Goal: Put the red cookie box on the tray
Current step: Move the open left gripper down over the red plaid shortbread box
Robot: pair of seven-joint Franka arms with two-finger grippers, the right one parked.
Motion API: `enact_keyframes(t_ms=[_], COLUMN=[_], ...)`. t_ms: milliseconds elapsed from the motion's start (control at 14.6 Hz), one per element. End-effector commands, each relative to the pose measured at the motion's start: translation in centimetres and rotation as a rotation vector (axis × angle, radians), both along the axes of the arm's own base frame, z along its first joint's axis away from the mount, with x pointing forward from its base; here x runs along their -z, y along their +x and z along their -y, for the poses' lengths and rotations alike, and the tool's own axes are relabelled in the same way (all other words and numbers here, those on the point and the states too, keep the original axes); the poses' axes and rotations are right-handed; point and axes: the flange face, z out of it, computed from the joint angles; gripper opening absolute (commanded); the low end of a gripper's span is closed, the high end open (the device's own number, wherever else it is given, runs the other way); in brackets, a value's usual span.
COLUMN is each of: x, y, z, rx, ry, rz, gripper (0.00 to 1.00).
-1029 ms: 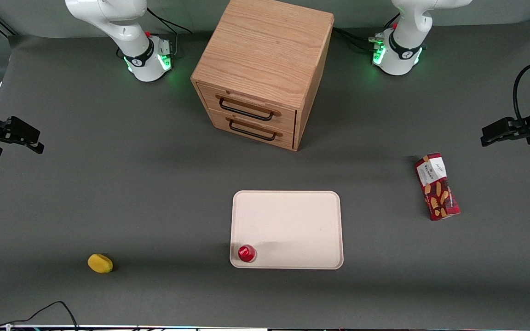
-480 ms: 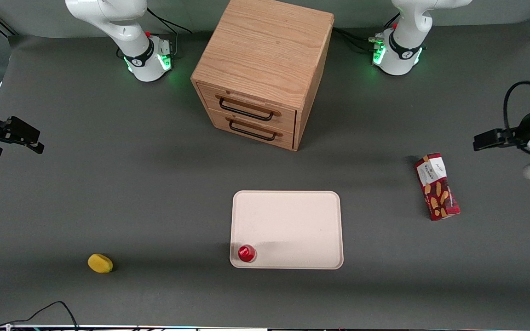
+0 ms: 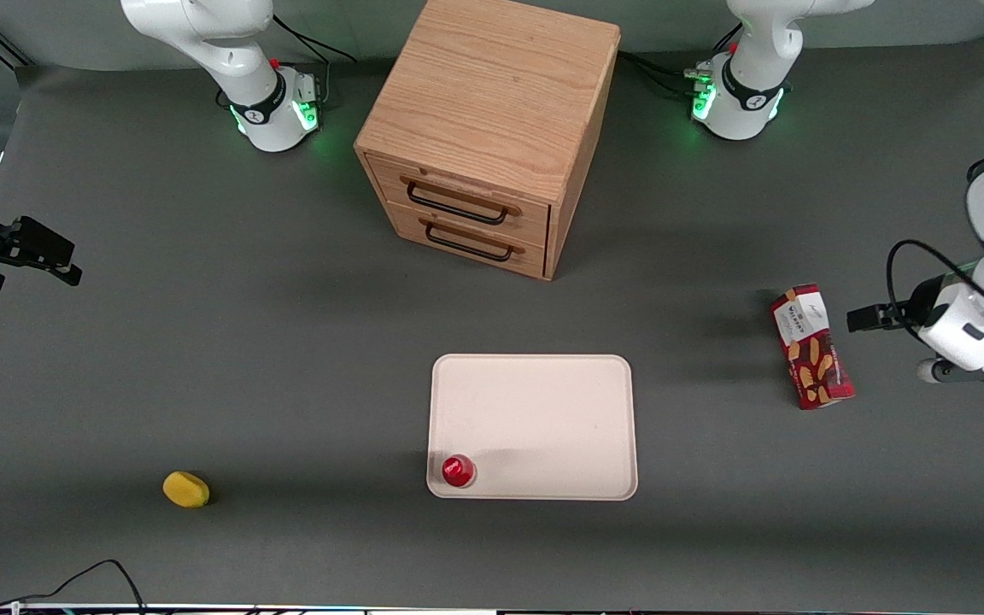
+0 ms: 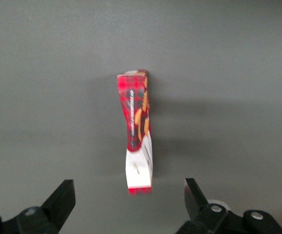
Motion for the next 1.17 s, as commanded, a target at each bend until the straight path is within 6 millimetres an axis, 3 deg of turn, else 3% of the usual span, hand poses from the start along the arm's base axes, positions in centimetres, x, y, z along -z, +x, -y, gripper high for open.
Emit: enact_keyframes(t_ms=[0,343,618,755,892,961,1029,1098], x=[4.7,12.1,15.3,16.3,16.4,16.3,16.3,16.3], y=[-2.5,-4.6,-3.8,-3.5,-3.4,-3.5,-3.4,-3.4], z=[0.1,0.2,0.2,0.3,0.8,0.8,0.7,0.7], rx=[0.013,-0.029,-0.025,-0.027,-0.041,-0.039,-0.037,-0.035], ry=[-0.008,-0.035,-0.035,-0.035,-0.045,-0.048,-0.048,-0.049], rz=[0.04,0.067,0.089,0.101,0.104,0.103,0.105,0.105], gripper=[1.0,1.0,0.91,0.7,0.33,0.09,0.0,0.0])
